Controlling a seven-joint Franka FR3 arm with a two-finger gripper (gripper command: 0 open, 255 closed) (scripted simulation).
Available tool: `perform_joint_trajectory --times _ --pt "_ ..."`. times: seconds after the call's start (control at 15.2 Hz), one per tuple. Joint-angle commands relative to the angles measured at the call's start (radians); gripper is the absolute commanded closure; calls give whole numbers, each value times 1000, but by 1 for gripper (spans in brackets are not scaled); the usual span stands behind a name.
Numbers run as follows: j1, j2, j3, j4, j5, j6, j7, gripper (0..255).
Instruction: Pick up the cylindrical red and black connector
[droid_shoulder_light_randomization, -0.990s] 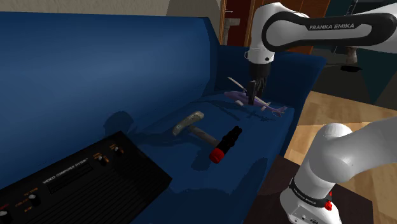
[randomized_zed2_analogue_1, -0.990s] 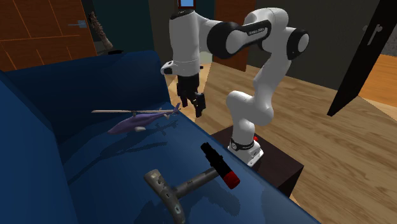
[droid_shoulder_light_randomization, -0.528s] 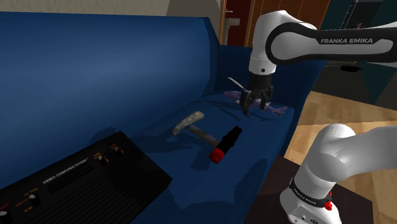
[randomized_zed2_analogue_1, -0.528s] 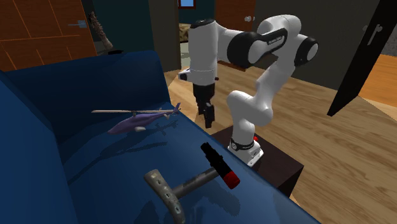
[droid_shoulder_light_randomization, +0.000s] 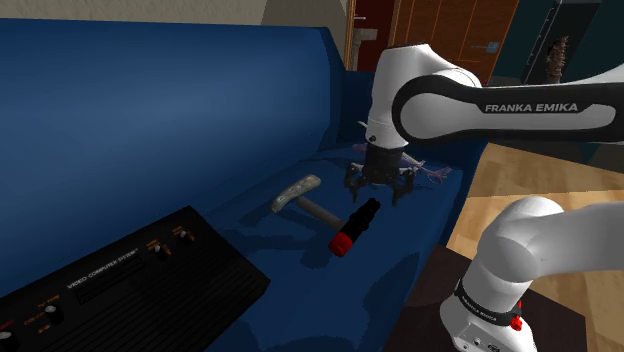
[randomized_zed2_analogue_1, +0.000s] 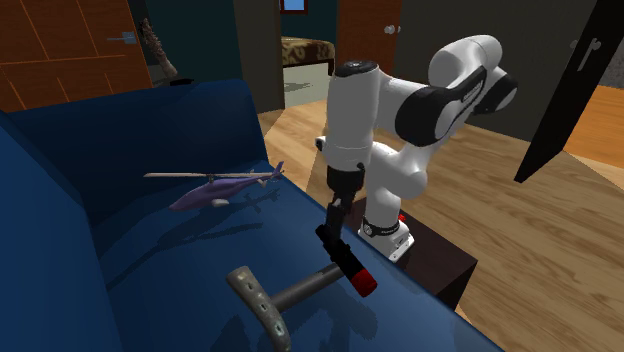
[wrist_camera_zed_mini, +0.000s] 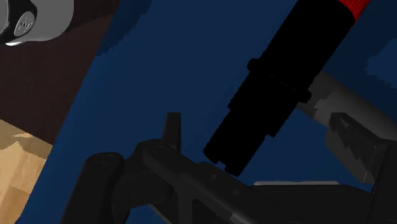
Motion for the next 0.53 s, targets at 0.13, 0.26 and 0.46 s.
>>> perform_joint_trajectory --times 0.13,0.26,0.46 --pt "-66 34 145 11 89 72 279 0" --pt "-63 38 157 -12 99 99 278 0" --pt "-59 46 175 -45 115 140 276 0"
